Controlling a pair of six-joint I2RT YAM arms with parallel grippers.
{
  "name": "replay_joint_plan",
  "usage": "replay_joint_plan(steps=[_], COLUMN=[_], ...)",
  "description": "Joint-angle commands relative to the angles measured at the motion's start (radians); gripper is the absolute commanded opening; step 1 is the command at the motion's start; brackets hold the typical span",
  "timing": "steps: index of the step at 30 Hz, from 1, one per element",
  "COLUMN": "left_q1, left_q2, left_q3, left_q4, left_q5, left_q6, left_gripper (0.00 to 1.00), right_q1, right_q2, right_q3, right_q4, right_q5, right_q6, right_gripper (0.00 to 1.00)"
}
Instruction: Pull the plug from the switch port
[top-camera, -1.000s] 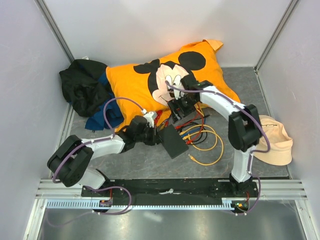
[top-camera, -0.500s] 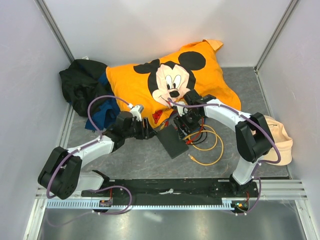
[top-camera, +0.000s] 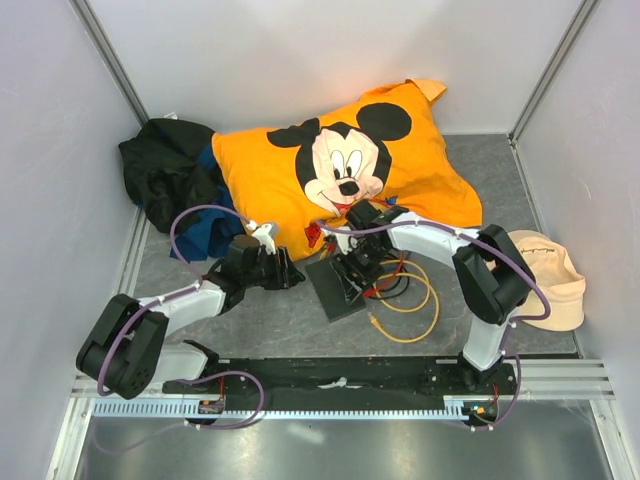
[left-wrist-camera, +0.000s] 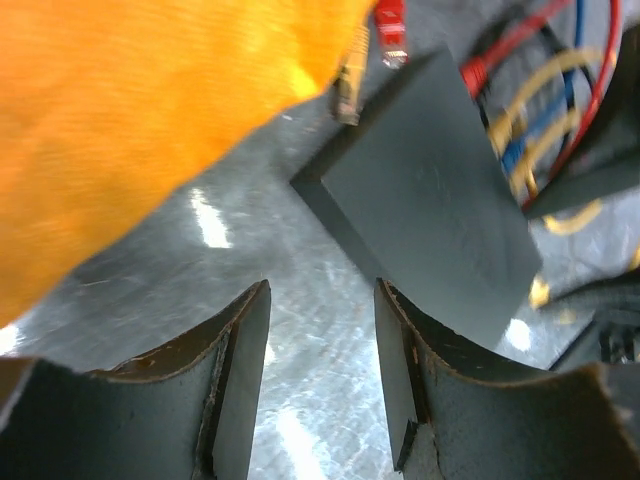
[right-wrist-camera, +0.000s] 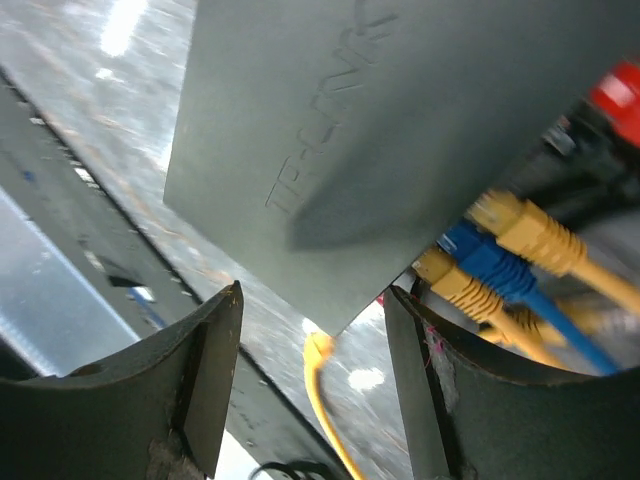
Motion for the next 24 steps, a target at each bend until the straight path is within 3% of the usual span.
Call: replay_joint_plan(steps=[1,7,12,15,16,19,20,24], left_q1=[0.025,0.066,0.086,0.091,0.092,0.095,0.097,0.115], left_q2=[-0.047,-0.078,-0.095,-0.084,-0.075,-0.050,-0.055,-0.026], left_q3=[-0.005,0.011,0.047,0.090,0.110,0.161,0.161,0.163], left_q4=[0.017,-0.023,-0.052,-0.067,-0.076,-0.078,-0.073,-0.092], left_q5=[-0.048,-0.063,-0.048,0.007,0.102,0.263,0.252,0.317], left_q6=[-0.015,0.010,0.022,0.020,0.034,0.163,0.212,0.278], left_gripper=[0.53,0.53,0.55,0.59,0.62,0.70,0.76,0.74], right_q1=[0.086,0.145,0.070,-0.008,-0.027,-0.104,-0.117,-0.157], right_q2=[0.079,0.146,0.055,0.005,0.001,0.043,0.096,0.243], right_q3=[0.066,0.214,0.243,0.280,0.293,0.368,0.435,0.600], right_q4=[0.047,0.015,-0.094,-0.156,-0.176,-0.208,-0.220,-0.263], right_q5=[-0.136,-0.142,-0.068,-0.062,-0.064,-0.111,-0.126,-0.133], right_q6=[0.043,0.037,-0.058,-0.121,-0.141,-0.208,-0.231,-0.383], right_gripper=[0.67,0.70,0.73,0.73,0.73,0.73,0.73,0.69])
